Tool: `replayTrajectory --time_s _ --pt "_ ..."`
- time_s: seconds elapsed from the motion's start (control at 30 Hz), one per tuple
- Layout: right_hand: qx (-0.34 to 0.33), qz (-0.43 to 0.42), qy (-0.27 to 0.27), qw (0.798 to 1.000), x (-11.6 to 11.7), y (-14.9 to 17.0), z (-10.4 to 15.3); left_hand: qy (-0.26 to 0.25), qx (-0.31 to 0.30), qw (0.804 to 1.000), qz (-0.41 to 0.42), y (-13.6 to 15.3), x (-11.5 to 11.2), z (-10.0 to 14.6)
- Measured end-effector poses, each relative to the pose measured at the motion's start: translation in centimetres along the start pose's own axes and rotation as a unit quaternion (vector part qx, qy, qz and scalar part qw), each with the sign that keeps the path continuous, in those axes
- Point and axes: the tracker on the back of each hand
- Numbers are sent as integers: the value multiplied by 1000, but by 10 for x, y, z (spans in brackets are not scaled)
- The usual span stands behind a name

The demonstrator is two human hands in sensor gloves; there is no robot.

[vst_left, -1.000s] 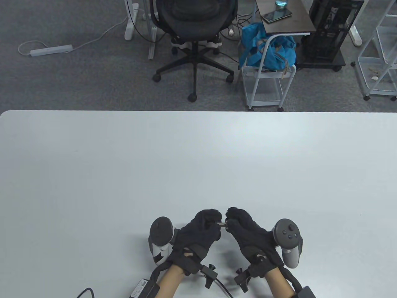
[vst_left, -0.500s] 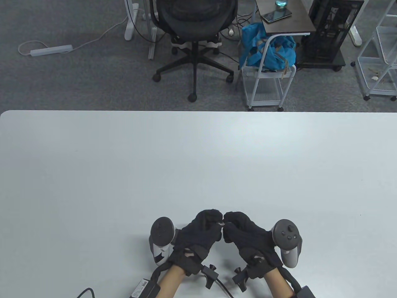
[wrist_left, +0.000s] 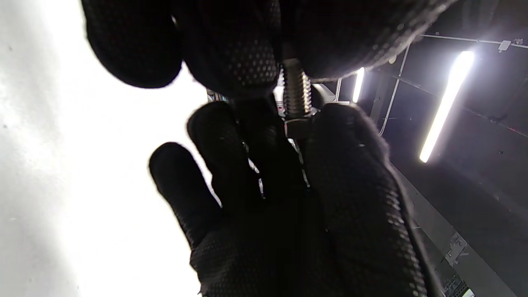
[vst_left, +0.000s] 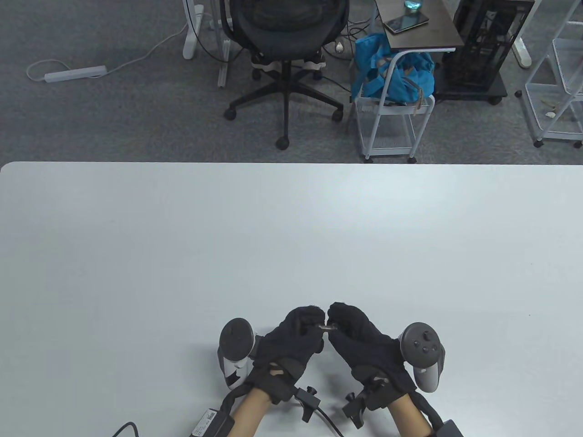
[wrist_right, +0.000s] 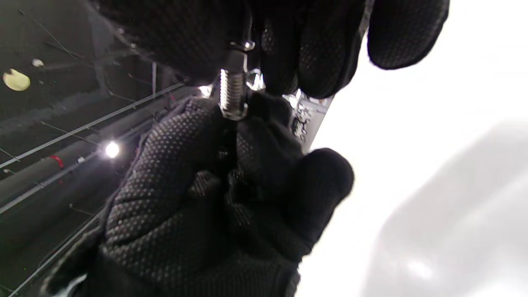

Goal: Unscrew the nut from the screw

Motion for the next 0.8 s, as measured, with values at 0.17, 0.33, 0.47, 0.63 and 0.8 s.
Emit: replayTrajectory --time_s 0.17,0.33,0.47,0.63,0.8 --pt "65 -53 16 996 -2 15 1 9 -11 1000 -12 -2 -2 0" --pt "64 -51 16 997 0 15 0 15 -18 999 -22 -2 -3 -1" --pt "49 -43 13 998 1 11 0 9 -13 1000 -20 -1 -3 -1" --pt "18 -32 24 999 1 5 0 7 -8 1000 -12 -1 -2 -1" --pt "-6 -31 27 999 1 2 1 3 -5 1000 -3 -2 -2 0"
Point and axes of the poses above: the tracker on the back of each hand, its own y axis roughly to the little-finger side, its own z axis roughly from the fingertips to the wrist, x = y × z, and after that the axes turned 10 degrees about -z, right-handed
